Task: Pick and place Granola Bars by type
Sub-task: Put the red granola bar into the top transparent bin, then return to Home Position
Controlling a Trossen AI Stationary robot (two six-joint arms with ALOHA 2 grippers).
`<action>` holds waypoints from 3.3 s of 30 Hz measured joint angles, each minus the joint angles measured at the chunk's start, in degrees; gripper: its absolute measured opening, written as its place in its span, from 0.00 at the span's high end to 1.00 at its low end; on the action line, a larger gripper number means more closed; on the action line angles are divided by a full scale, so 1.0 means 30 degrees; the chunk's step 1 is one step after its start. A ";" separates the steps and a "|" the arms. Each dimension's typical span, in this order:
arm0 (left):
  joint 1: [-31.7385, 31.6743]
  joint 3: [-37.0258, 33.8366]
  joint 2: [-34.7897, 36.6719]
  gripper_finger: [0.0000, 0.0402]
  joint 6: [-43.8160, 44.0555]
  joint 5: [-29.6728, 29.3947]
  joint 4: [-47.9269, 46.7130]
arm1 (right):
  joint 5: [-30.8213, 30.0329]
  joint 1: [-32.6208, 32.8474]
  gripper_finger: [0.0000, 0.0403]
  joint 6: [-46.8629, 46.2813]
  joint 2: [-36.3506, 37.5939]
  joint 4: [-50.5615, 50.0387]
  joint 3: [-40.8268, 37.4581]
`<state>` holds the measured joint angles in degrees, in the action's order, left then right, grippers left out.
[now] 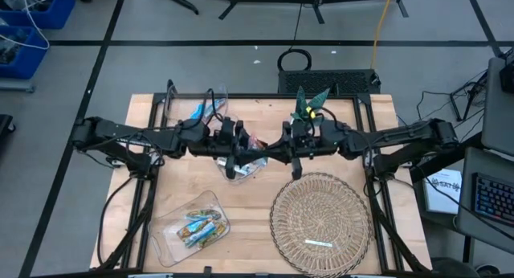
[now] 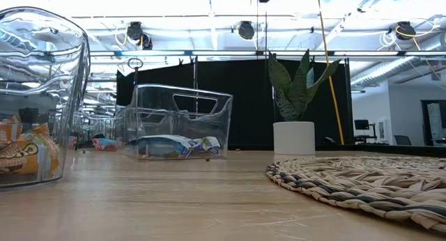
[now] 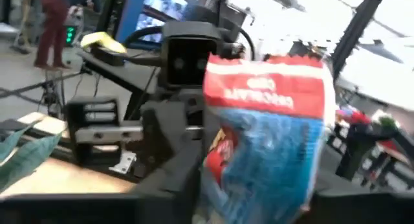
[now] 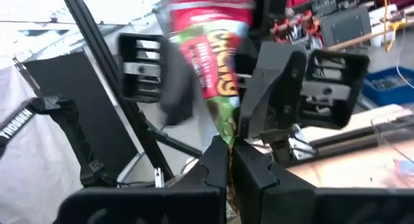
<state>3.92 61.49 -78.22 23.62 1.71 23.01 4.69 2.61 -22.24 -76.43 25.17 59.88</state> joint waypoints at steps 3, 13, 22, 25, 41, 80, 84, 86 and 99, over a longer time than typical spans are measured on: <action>-0.0015 0.0000 0.0015 0.82 0.0662 -0.0574 -0.0074 | 0.0016 -0.0015 0.96 0.0339 0.0039 0.0359 0.0000; -0.0456 0.0000 0.1274 0.95 0.0136 -0.1059 0.0243 | 0.1370 -0.0387 0.70 0.3581 0.1626 -0.0640 -0.0008; -0.5596 0.0000 0.6556 0.96 -0.5873 -0.7703 -1.4351 | 0.6623 0.0545 0.58 0.1096 0.5018 -0.1781 -0.0672; -0.9037 0.0000 0.6550 0.96 -0.7731 -0.7294 -1.6717 | 0.6515 0.1692 0.59 0.0284 0.5433 -0.2547 -0.1303; -1.7877 -0.0015 -0.1432 0.96 -1.2489 0.0750 -1.9377 | 0.1982 0.5842 0.61 0.0125 0.5481 -0.1793 -0.3592; -1.4677 0.0073 1.1694 0.35 0.2370 0.7352 -1.8601 | 0.0717 0.6186 0.61 0.2061 0.5629 -0.1109 -0.3614; -1.2303 0.0073 1.3957 0.36 0.2978 0.7030 -1.8148 | 0.2899 0.6138 0.61 0.2460 0.5634 -0.1284 -0.3614; -1.0861 0.0073 1.4762 0.36 0.2928 0.6714 -1.7917 | 0.3173 0.5989 0.61 0.2585 0.5638 -0.1221 -0.3614; -0.3453 -0.3534 1.5358 0.36 -0.2888 0.4897 -1.3064 | 0.3548 0.5530 0.61 0.3204 0.5725 -0.1628 -0.3614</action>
<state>-6.44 50.89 -32.14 14.96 16.40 -16.18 15.33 19.20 -12.63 -59.25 20.29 49.04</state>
